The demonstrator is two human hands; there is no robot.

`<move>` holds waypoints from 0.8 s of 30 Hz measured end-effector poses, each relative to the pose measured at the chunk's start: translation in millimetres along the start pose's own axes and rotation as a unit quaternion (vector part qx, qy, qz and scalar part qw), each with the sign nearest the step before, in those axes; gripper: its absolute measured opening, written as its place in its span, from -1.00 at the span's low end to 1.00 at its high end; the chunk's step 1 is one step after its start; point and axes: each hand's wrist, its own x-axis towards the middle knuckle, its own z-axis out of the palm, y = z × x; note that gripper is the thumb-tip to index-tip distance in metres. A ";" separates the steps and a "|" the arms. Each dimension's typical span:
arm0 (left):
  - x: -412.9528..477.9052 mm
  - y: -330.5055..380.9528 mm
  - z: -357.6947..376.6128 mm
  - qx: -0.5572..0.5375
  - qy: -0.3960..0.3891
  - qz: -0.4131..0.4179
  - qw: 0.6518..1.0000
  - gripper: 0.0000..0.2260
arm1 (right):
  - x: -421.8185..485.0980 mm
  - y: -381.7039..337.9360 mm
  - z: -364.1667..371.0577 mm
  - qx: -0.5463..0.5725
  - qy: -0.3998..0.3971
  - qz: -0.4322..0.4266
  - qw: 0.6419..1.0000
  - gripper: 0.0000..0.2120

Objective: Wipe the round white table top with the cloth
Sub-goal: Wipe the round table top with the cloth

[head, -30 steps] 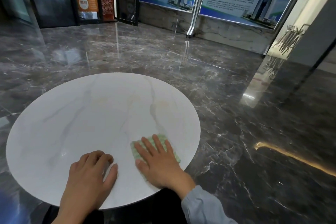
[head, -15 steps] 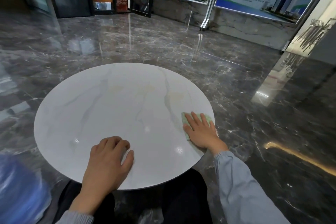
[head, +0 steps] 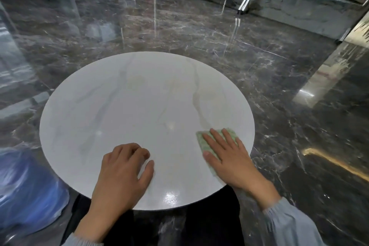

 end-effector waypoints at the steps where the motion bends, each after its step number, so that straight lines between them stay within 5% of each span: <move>1: -0.3 0.7 -1.1 -0.001 -0.001 -0.002 1.000 -0.82 | 13.2 14.9 -4.8 0.008 -0.003 0.028 1.000 -0.44; 8: 2.2 1.1 -1.8 -0.005 0.012 -0.007 1.000 -0.80 | 122.2 52.0 -30.4 0.030 -0.023 0.131 0.991 -0.42; 17: 2.4 3.4 -2.2 -0.005 0.009 -0.012 1.000 -0.78 | 44.0 -24.4 -0.6 0.006 -0.002 -0.100 0.995 -0.40; 24: 4.5 2.7 0.3 -0.004 0.016 -0.008 1.000 -0.75 | 90.5 89.8 -27.5 -0.005 -0.006 0.106 0.994 -0.41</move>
